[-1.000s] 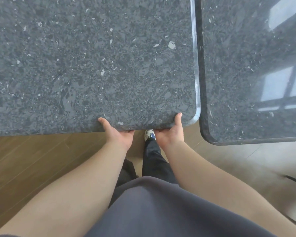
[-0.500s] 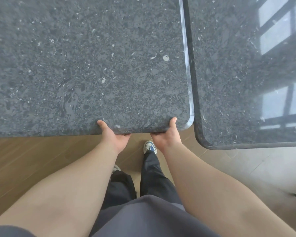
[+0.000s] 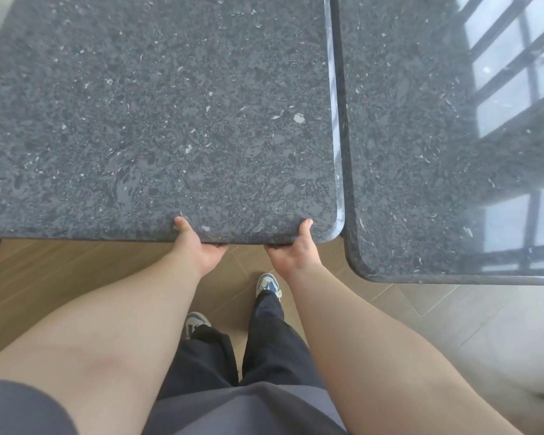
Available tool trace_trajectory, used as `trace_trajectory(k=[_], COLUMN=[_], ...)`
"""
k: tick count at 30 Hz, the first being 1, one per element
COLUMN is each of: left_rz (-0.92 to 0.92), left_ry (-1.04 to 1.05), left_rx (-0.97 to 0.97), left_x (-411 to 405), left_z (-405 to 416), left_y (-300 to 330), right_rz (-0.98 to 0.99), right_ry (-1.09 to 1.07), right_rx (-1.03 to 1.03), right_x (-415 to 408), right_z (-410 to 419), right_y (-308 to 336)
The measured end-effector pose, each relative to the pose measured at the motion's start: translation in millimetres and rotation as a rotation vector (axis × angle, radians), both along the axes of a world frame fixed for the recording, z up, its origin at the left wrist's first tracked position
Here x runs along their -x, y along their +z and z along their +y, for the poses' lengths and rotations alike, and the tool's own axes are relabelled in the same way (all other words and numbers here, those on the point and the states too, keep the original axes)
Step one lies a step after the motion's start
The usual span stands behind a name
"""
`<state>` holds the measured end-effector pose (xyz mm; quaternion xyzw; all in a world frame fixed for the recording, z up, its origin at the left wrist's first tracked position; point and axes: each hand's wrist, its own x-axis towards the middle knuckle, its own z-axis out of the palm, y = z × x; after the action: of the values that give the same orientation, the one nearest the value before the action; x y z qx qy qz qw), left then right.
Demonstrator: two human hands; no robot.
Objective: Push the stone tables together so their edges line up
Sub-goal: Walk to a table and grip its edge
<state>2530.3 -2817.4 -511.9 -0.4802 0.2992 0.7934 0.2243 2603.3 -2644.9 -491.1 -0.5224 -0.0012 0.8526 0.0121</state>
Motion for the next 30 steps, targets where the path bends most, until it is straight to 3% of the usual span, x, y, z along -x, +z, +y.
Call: trace_trajectory(k=[30], left_rz=[0.029], left_ry=[-0.028], left_rx=[0.070], left_x=[-30.7], left_z=[-6.4], left_y=[-4.1], right_rz=[0.081], right_ry=[0.088], right_rx=[0.020], right_x=[-36.5], right_z=[1.2], right_y=[-8.4])
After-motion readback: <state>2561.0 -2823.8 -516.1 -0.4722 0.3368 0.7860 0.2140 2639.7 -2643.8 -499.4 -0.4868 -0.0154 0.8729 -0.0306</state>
